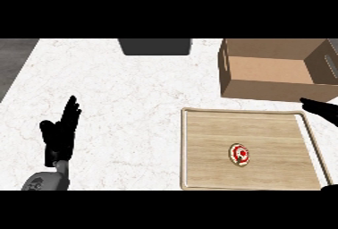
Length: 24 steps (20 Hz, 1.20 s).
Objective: Pick the cupcake from the tray and place it in the cardboard box
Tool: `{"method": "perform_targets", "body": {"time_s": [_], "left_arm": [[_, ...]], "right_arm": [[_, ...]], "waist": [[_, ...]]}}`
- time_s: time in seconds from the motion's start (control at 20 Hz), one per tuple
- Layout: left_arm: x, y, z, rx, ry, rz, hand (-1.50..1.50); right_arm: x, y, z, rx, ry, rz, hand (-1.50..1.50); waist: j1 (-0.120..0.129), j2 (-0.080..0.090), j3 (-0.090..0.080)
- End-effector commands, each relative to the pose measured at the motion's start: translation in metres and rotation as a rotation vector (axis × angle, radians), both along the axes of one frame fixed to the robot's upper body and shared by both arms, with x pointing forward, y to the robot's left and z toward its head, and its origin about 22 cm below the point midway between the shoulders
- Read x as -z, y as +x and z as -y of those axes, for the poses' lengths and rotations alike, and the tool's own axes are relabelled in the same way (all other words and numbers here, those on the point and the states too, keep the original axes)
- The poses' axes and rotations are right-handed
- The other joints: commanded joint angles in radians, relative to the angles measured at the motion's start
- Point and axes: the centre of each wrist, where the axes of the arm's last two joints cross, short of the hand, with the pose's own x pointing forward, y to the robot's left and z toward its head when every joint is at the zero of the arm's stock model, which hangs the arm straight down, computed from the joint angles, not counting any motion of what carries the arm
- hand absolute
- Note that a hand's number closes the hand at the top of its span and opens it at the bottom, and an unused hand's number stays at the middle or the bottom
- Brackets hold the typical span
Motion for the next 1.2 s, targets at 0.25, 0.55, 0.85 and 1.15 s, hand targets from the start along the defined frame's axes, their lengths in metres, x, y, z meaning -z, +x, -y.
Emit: {"method": "perform_targets", "body": {"time_s": [0.25, 0.55, 0.85, 1.15], "left_arm": [[-0.006, -0.001, -0.010, 0.004, -0.002, 0.005, 0.00], [-0.003, -0.003, -0.020, 0.010, -0.018, -0.010, 0.00], [0.004, 0.005, 0.009, -0.013, 0.003, -0.003, 0.00], [0.004, 0.010, -0.009, 0.008, 0.001, 0.002, 0.00]], "right_arm": [[-0.001, -0.017, -0.071, -0.003, -0.195, -0.109, -1.50], [0.012, -0.010, -0.071, 0.050, -0.314, -0.218, -1.50], [0.014, -0.015, -0.091, 0.048, -0.304, -0.258, -1.50], [0.018, -0.019, -0.119, 0.081, -0.347, -0.248, -1.50]], "waist": [[0.010, 0.001, 0.001], [0.009, 0.001, 0.001], [0.003, 0.001, 0.001], [0.002, 0.001, 0.001]]}}
